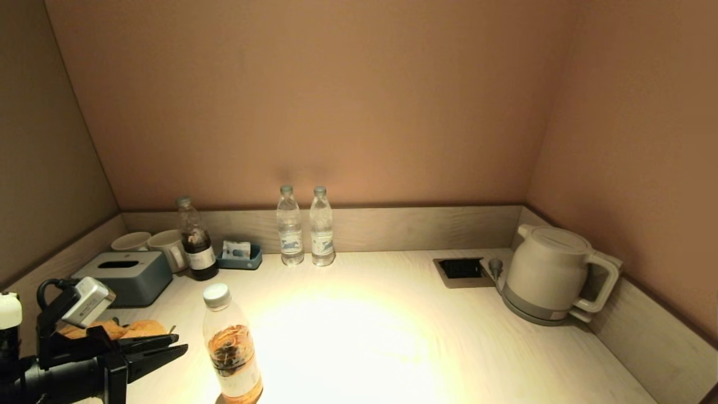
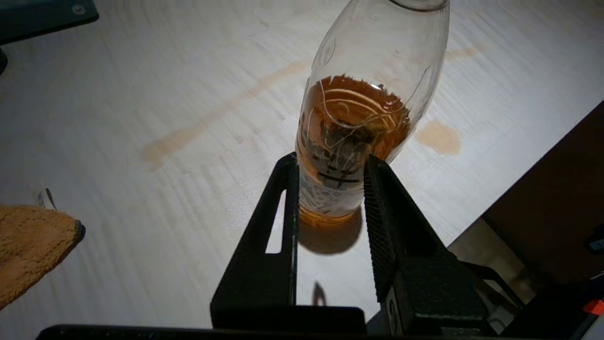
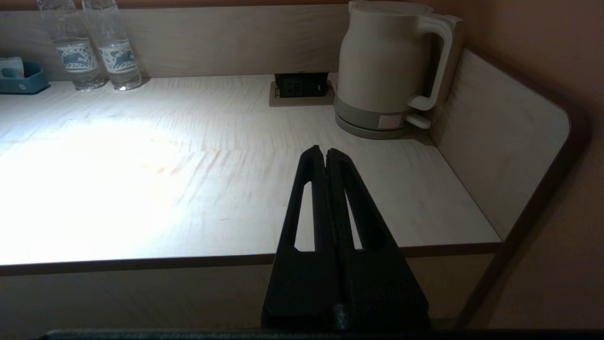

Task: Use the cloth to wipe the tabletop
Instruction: Pick up the bottle

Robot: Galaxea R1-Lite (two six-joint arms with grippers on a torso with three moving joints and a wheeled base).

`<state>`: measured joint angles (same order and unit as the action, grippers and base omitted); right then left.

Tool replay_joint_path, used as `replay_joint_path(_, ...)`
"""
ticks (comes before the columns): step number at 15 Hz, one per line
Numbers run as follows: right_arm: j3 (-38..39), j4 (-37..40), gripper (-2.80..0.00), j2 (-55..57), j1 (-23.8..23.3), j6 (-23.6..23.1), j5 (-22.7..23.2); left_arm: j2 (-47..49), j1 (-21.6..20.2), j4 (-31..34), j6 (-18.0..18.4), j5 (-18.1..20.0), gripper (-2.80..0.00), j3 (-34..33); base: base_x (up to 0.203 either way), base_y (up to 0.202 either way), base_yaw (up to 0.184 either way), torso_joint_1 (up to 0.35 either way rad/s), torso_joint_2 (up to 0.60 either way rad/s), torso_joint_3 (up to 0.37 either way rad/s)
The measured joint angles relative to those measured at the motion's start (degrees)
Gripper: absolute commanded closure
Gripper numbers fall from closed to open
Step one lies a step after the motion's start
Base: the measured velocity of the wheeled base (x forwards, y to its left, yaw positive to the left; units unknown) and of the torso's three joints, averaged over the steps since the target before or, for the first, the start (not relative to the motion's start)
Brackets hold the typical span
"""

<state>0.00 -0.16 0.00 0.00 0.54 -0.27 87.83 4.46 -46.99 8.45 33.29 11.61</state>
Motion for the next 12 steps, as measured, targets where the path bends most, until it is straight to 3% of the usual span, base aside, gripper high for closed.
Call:
replay_joint_path(4, 0.0, 0.0, 0.0, 0.0, 0.0, 0.0, 0.0, 4.0, 3.3, -5.2, -2.6, -0.4, -2.8, -0.1, 0.0, 0.0, 0.0, 0.0, 0.0, 0.0)
replay_joint_path(10, 0.0, 0.0, 0.0, 0.0, 0.0, 0.0, 0.0, 11.7, 7.2, -12.0, -2.9, -0.4, -2.8, 1.2, 0.0, 0.0, 0.0, 0.0, 0.0, 0.0)
replay_joint_path(12, 0.0, 0.0, 0.0, 0.0, 0.0, 0.0, 0.0, 15.5, 8.0, -17.0, -2.9, -0.6, -2.8, 1.6, 0.0, 0.0, 0.0, 0.0, 0.0, 0.0)
